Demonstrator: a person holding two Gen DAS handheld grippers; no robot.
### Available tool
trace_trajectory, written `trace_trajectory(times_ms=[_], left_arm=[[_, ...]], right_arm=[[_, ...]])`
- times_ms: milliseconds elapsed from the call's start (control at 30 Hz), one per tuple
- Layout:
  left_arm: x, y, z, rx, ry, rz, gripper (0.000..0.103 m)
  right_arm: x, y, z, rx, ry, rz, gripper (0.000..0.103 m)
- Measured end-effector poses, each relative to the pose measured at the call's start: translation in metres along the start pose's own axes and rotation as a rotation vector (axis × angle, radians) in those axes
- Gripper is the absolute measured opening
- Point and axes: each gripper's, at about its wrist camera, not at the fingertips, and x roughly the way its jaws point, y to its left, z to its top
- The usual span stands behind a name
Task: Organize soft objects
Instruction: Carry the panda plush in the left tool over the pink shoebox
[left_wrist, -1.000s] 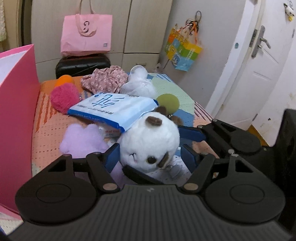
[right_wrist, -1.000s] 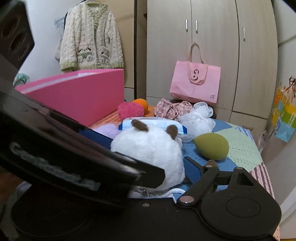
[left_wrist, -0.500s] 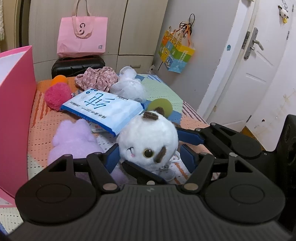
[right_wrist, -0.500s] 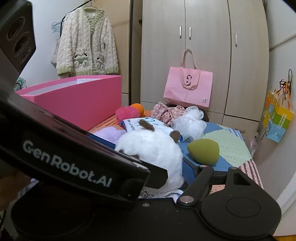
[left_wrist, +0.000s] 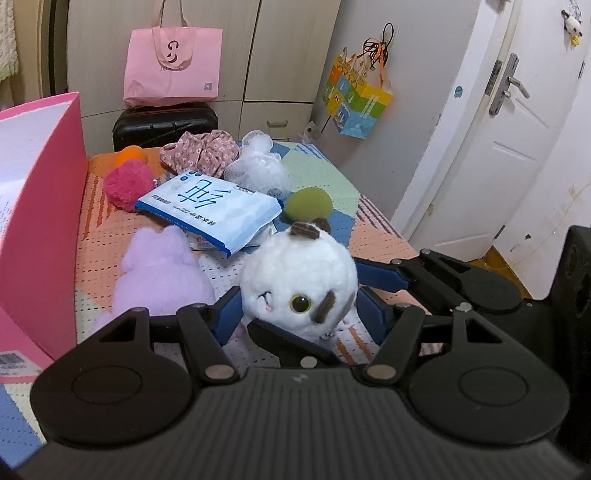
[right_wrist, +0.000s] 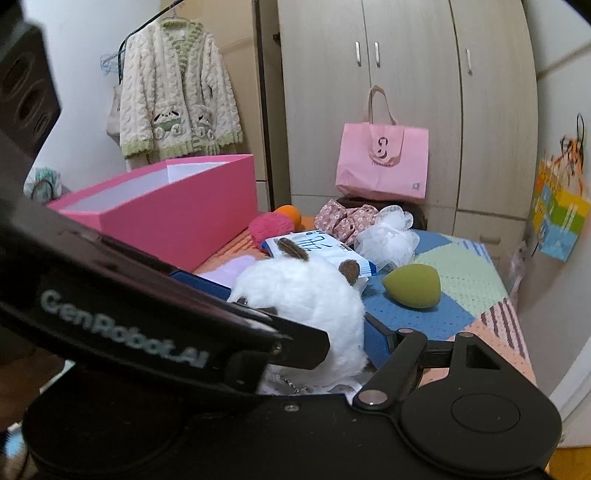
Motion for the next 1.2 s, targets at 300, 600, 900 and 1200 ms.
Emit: trace_trajectory(times_ms=[300, 600, 900, 1200], left_arm=[[-0.029, 0.001, 0.003, -0.043, 0.036, -0.048, 0.064], [-0.067, 0.019, 0.003, -0.107, 0.104, -0.066, 0.060], [-0.121, 0.053, -0.005, -0.186, 0.158, -0.093, 0.060], [-0.178, 0.087, -0.016, -0.283, 0.161, -0.019, 0.059]], right_arm=[[-0.021, 0.011, 0.016, 0.029, 0.061, 0.018, 0.080], [-0.032, 0.035, 0.032, 0.019, 0.138, 0.099, 0.080], [-0.031, 0.070, 0.055, -0.004, 0.246, 0.260, 0.081], [-0.027, 0.127, 0.078, -0.114, 0.312, 0.408, 0.081]])
